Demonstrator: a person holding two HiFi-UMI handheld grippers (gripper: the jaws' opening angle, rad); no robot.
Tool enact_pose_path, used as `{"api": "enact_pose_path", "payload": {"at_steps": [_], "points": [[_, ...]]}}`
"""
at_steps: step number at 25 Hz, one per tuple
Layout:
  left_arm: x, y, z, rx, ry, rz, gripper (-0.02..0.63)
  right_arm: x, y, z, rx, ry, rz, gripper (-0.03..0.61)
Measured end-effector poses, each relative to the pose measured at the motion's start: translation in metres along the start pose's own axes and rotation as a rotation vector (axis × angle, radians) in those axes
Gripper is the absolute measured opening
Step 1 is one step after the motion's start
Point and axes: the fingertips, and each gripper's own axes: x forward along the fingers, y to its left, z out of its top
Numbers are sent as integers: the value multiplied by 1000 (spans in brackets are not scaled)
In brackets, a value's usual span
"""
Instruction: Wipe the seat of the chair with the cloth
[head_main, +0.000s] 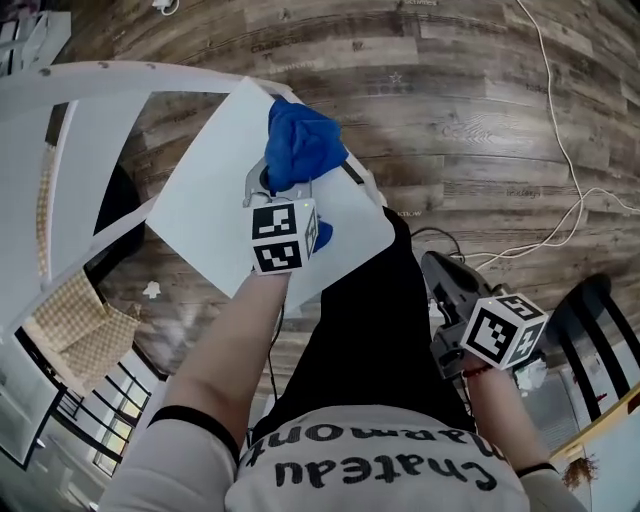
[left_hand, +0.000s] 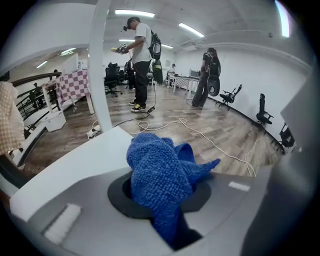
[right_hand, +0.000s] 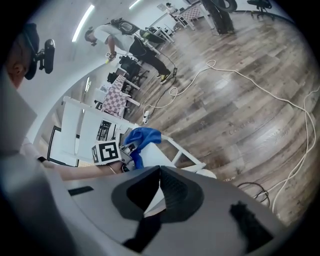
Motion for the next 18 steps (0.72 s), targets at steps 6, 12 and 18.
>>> {"api": "enact_pose_path", "payload": {"at_steps": [6,12,18], "points": [[-1,-59,13,11,-47,-206,86,10,9,-11,-32,44,10,15],[-53,-60,-13,-87,-102,-265,87,33,42,-18,-133,143,27,15],[-127,56,-138,-136,52,10,89,78,101,-45,-286,288,89,15]]}}
